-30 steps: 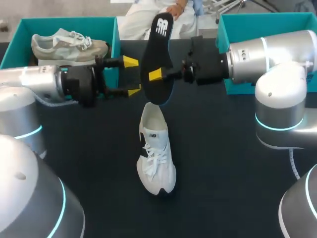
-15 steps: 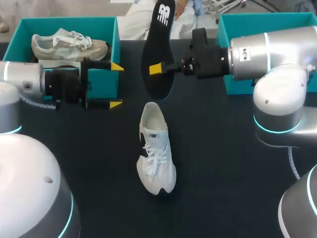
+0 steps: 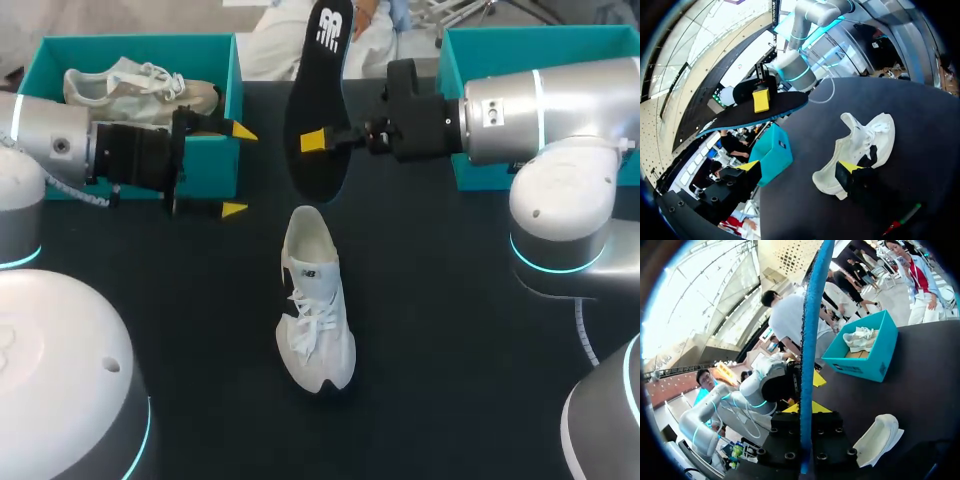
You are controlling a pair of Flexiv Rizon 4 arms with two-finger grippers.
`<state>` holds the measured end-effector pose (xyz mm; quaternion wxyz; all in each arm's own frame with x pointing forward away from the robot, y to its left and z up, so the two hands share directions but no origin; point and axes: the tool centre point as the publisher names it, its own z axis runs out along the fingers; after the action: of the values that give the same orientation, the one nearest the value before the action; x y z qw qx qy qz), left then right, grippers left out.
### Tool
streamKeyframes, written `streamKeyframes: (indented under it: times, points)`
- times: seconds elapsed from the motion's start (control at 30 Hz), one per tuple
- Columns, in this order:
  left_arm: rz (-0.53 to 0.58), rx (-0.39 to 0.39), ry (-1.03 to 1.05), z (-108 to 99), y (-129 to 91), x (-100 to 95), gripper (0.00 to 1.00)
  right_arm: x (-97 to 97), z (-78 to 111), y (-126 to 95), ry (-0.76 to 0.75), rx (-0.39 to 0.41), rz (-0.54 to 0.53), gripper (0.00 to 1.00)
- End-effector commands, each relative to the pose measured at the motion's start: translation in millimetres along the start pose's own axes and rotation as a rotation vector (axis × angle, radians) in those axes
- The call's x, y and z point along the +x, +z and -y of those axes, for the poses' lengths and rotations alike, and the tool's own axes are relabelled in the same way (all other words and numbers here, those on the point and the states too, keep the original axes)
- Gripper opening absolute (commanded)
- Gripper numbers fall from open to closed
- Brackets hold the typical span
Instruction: Take the shoe out of the shoebox, open the shoe tongue, remove and reinsert the insole, then place the shoe into the shoebox
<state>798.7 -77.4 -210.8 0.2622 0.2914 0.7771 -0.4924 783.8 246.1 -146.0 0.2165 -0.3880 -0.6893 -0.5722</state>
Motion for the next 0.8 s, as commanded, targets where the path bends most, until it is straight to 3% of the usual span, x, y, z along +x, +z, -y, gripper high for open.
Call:
streamKeyframes:
  times: [0.03, 0.2, 0.5, 0.8]
  points:
    - [-0.031, -0.007, 0.022, -15.8, 6.8, 19.9, 1.0, -22.0, 6.8, 7.9, -0.07, 0.022, 0.033, 0.0]
    - [-0.07, -0.034, 0.037, -33.2, 9.7, 46.6, 1.0, -43.2, 14.6, 16.2, -0.194, 0.052, 0.096, 0.0]
    - [-0.082, -0.107, 0.039, -47.8, 7.5, 71.3, 1.0, -72.9, 33.6, 28.6, -0.294, 0.054, 0.064, 0.0]
    - [-0.082, -0.107, 0.039, -47.8, 7.5, 71.3, 1.0, -72.9, 33.6, 28.6, -0.294, 0.054, 0.064, 0.0]
